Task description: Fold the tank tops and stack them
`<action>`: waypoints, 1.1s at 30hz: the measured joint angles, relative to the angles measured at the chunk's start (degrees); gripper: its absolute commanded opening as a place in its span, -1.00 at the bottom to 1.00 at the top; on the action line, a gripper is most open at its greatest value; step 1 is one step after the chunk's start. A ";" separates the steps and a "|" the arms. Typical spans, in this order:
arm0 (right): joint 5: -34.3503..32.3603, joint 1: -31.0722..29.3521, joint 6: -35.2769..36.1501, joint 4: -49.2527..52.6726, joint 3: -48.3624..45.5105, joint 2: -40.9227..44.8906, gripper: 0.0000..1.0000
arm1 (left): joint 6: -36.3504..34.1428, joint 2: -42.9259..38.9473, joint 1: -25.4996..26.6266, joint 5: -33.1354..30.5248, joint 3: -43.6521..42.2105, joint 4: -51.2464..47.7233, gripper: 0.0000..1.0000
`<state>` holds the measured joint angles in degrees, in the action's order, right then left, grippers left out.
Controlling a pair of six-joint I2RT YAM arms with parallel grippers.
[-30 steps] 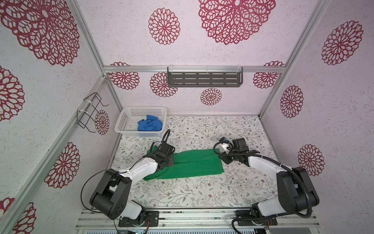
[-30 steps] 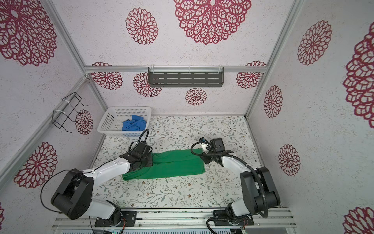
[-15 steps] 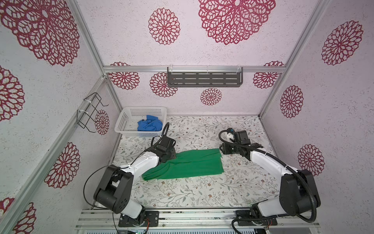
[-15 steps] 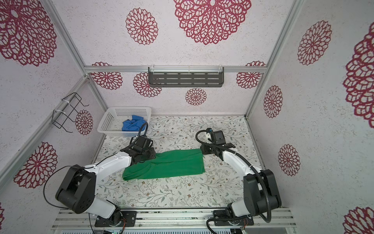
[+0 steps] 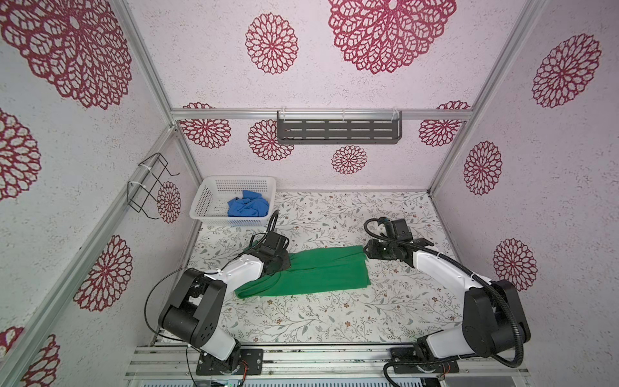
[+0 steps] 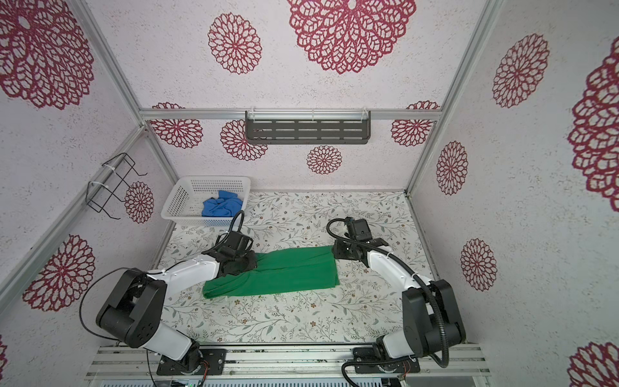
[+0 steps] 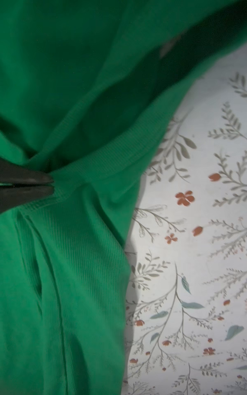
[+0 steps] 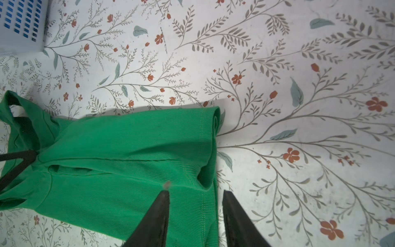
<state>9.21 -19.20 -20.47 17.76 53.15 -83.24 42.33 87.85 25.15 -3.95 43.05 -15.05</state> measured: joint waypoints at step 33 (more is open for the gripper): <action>-6.29 -4.92 -6.64 3.65 8.11 -10.71 -0.16 | 5.77 -6.84 0.33 -1.11 -2.67 2.05 -1.00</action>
<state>2.92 -24.12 -27.11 21.41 61.25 -93.95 48.10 81.01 25.47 -5.06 40.38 -12.99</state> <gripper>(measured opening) 0.440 0.041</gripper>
